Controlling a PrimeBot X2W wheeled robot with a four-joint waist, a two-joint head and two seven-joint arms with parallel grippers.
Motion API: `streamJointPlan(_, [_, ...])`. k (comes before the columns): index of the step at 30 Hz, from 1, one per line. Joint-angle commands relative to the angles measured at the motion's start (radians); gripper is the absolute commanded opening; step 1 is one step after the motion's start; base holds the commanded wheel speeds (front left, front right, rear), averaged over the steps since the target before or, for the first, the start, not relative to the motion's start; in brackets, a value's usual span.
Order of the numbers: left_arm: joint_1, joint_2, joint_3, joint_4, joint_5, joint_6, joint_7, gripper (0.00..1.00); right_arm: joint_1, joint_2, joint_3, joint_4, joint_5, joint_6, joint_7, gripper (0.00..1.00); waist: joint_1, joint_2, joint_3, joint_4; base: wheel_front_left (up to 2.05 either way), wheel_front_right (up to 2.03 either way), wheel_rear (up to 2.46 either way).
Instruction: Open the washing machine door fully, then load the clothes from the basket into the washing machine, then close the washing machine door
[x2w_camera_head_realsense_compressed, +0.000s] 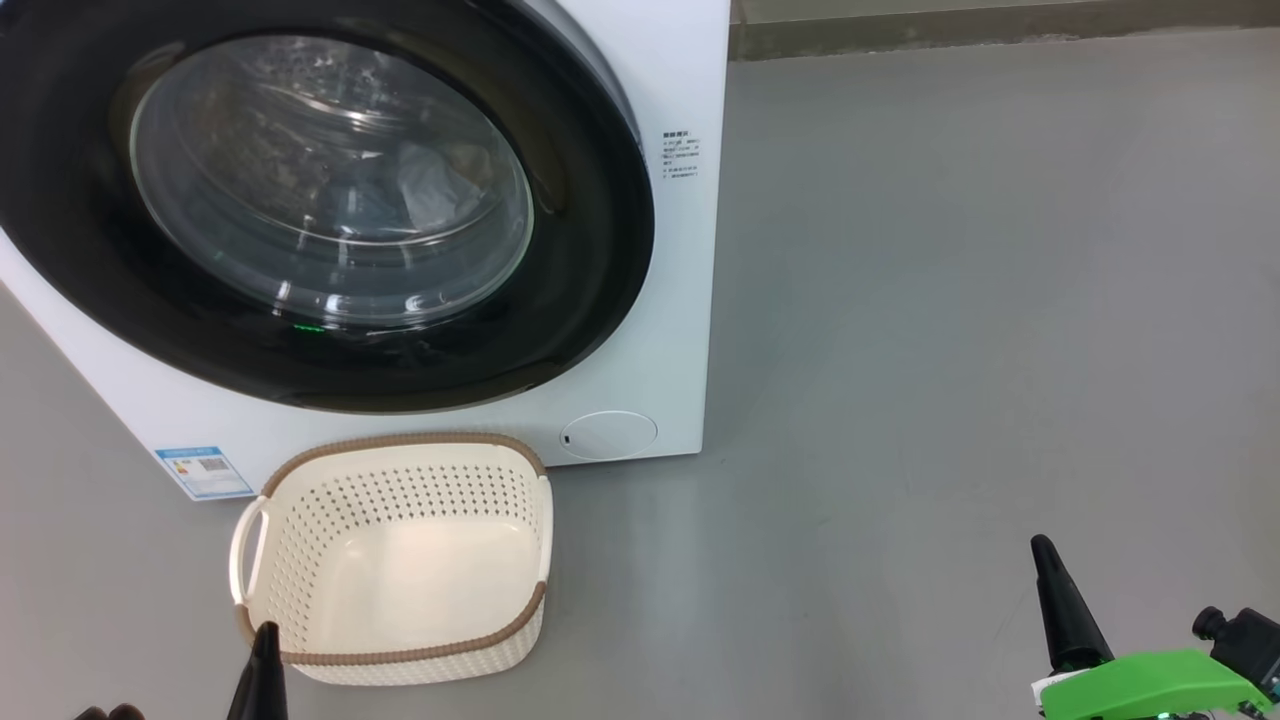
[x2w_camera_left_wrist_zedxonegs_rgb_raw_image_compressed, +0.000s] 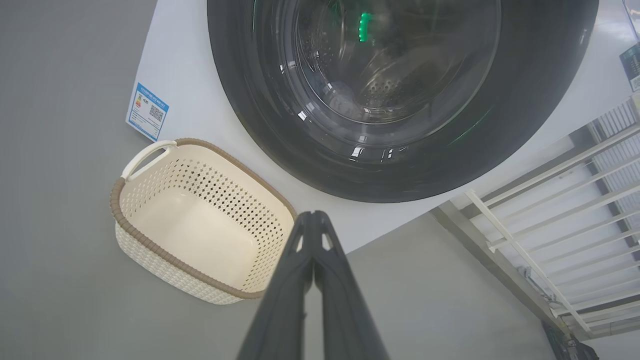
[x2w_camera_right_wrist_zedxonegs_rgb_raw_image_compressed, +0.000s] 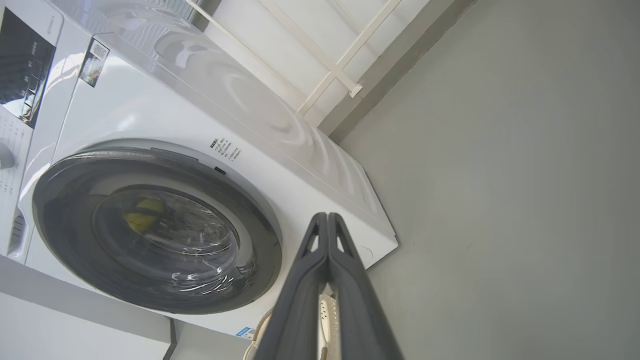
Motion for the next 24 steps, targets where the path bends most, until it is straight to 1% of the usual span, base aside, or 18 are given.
streamJointPlan(1, [-0.05, 0.017, 0.02, -0.017, -0.035, -0.009, 0.006, 0.0, -0.043, -0.003, 0.004, -0.022, 0.04, -0.003, 0.011, 0.0, -0.0001, 0.0, 0.0, -0.001, 0.0, 0.0, 0.0])
streamJointPlan(17, [-0.08, 0.022, 0.026, 0.0, -0.236, -0.017, 0.056, 0.0, -0.055, -0.001, -0.006, -0.018, 0.217, -0.004, 0.061, 0.0, -0.0001, 0.0, -0.002, -0.011, 0.0, 0.0, 0.0])
streamJointPlan(24, [-0.09, 0.023, 0.029, 0.006, -0.306, -0.02, 0.073, 0.0, -0.059, -0.001, -0.009, -0.017, 0.28, -0.004, 0.079, 0.0, -0.0001, 0.0, -0.002, -0.014, 0.0, 0.0, 0.0])
